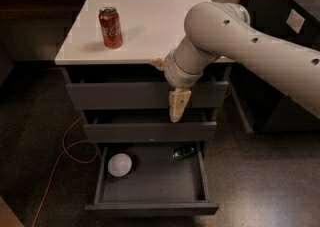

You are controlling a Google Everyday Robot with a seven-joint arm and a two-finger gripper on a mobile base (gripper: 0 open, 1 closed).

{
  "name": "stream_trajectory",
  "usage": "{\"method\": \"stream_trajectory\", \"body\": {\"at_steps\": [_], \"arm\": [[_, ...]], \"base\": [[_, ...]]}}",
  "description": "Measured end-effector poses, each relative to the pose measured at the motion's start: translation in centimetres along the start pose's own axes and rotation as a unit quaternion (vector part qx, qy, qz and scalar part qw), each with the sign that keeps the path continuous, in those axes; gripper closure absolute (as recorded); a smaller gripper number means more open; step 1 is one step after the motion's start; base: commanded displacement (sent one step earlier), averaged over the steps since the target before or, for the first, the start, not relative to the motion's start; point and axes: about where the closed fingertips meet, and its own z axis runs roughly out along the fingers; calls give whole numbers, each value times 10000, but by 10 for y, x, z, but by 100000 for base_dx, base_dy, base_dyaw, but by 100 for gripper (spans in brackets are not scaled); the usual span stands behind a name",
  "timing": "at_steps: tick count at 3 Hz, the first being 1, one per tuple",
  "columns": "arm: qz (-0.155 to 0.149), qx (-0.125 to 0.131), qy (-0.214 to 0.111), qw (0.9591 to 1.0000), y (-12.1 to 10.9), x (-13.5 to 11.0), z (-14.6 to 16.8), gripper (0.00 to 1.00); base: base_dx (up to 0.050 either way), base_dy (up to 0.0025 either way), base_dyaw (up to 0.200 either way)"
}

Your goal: Place coke can into bottom drawer

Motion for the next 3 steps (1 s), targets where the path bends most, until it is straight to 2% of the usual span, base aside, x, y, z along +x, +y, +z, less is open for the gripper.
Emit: {"method": "stream_trajectory", "body": {"at_steps": [1,2,3], "arm": [[172,156,-280,9993,-12,1,-8,0],[381,263,-589,9972,-36,4,-17,0],[562,265,-994,9931,-88,5,-24,0]], "base": [[0,0,0],[0,0,0],[0,0,0]]}}
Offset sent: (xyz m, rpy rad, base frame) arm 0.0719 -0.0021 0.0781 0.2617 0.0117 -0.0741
